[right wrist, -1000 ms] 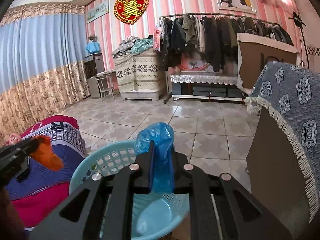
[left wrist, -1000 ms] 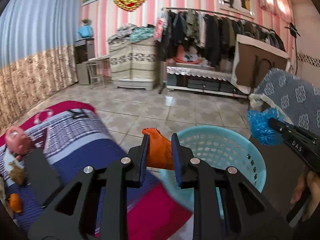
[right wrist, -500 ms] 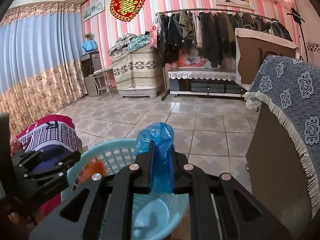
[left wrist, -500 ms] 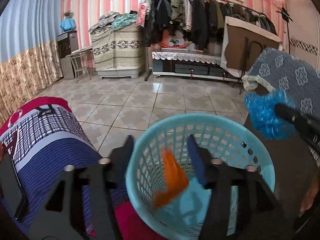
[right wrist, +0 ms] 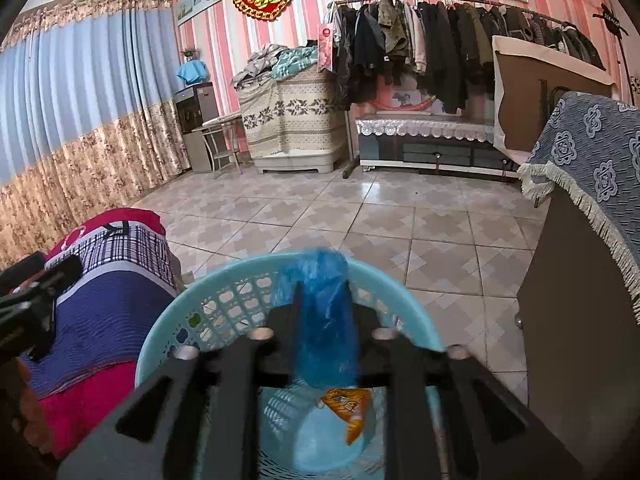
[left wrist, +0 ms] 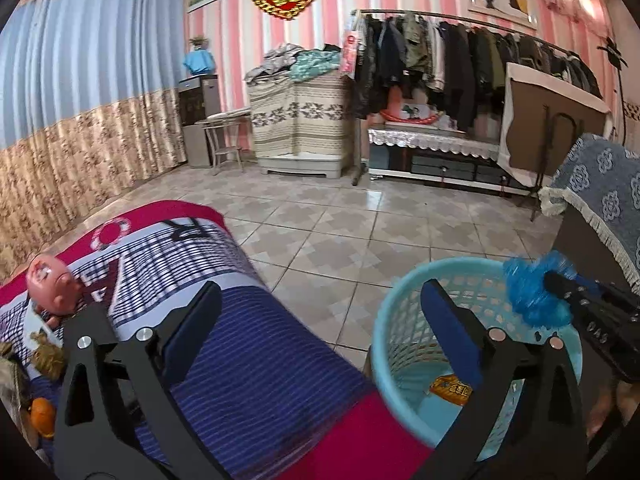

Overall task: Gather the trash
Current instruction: 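Lower the blue bag into the basket and open the right gripper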

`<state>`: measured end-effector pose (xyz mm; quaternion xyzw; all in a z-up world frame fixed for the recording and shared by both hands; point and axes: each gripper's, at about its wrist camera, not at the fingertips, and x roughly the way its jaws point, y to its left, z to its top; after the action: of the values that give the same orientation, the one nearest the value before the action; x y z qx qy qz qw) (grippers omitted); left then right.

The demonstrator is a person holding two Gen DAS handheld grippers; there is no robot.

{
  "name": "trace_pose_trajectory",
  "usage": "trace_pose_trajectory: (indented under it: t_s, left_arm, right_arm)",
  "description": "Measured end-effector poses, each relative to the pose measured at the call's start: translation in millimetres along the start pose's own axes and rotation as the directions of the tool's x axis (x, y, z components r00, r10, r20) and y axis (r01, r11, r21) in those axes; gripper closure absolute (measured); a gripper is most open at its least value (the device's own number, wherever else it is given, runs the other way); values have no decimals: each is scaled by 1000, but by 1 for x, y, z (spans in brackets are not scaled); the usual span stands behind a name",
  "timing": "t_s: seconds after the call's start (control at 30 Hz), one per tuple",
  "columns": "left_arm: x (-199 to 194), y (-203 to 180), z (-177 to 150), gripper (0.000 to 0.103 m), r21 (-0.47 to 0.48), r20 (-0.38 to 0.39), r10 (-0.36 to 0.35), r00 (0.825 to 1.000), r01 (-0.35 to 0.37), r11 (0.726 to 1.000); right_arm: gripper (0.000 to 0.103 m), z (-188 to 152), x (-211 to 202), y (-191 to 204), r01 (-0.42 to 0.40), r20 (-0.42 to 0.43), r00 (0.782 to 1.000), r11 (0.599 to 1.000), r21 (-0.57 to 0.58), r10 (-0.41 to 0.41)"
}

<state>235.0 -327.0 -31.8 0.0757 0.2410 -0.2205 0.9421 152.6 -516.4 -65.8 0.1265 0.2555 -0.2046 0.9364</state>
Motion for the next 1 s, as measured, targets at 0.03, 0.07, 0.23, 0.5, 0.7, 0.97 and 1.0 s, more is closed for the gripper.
trace_pose_trajectory:
  t_s: [0.03,0.07,0.23,0.5,0.7,0.97,1.0]
  left_arm:
    - [-2,3,-1,6,-6,1,6,1000,-6,1000]
    - [-5,7,-2,6,-13,2,16,1000,-16,1000]
    - [-25,24,-7,6,-32,13,47,999,-46,998]
    - [-71,69,-11,6,-108,37,112,993,-107,988]
    - [-110,109,-19,6,-150,48,192,980,-183,972]
    - [-167,168,-42,6,-206,49,302,952,-286,936]
    - [-175,177,-46,6,-219,45,308,950,-292,931]
  right_arm:
    - [37,0,0,2,0,2,1000,1000,-1,0]
    - [35,0,-1,3,2,8,1000,1000,-3,-2]
    - [22,2,-8,10,20,16,1000,1000,-21,-19]
    - [13,3,-26,28,10,34,999,999,-39,-8]
    - [10,-4,-51,69,-68,49,996,993,-96,73]
    - [9,-15,-78,125,-182,47,980,971,-153,191]
    - [8,-17,-83,134,-200,51,976,965,-168,211]
